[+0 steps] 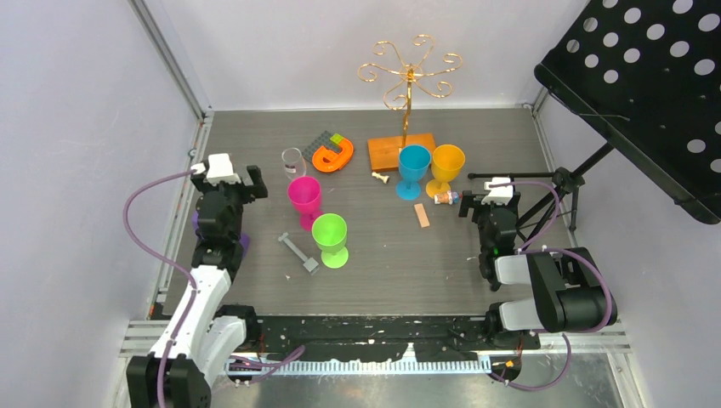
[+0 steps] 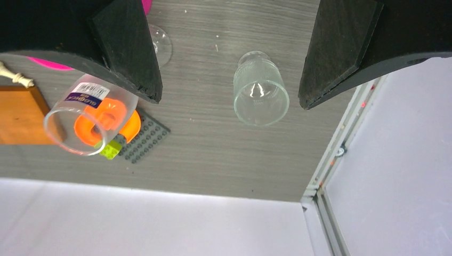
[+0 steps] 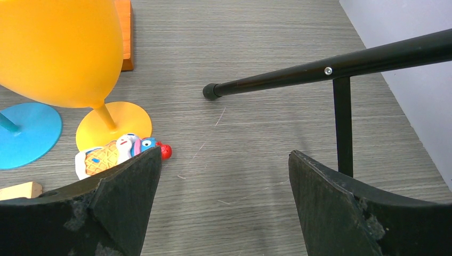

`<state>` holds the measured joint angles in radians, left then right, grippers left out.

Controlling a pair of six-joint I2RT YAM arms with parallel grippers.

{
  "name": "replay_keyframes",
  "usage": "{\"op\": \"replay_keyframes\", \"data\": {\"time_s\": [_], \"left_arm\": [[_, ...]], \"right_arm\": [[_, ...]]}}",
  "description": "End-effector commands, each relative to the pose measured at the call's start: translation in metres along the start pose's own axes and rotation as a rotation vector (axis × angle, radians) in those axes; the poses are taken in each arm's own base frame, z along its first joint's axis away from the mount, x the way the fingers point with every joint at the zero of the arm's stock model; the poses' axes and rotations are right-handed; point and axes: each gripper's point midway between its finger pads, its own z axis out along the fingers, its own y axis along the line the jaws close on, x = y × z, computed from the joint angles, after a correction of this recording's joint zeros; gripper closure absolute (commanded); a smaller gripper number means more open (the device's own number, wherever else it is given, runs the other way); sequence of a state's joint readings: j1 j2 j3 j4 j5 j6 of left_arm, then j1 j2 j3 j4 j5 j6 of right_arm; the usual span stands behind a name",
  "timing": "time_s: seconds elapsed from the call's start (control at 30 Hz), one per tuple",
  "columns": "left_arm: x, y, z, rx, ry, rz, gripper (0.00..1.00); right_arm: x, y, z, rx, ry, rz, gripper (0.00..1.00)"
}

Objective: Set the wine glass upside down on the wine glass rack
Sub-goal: Move the wine rack to the center of the board.

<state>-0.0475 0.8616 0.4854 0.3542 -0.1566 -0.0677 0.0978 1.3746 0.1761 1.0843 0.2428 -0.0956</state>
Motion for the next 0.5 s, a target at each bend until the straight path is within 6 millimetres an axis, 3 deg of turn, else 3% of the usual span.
{"op": "replay_keyframes", "data": {"time_s": [0.0,0.3,0.47], "left_arm": [[-0.028,-0.003,-0.011,0.016,-0.035,-0.025,0.01],[-0.076,-0.007,-0.031,0.056,-0.111,-0.014,0.01],[-0.085,0.005,-0.039,-0.004,-0.123,-0.038,0.01]], "right_arm": [[-0.028,-0.003,0.008,0.025,-0.090,0.036,0.05],[-0.029,-0.003,0.008,0.028,-0.091,0.041,0.05],[-0.028,-0.003,0.008,0.026,-0.088,0.043,0.05]]}}
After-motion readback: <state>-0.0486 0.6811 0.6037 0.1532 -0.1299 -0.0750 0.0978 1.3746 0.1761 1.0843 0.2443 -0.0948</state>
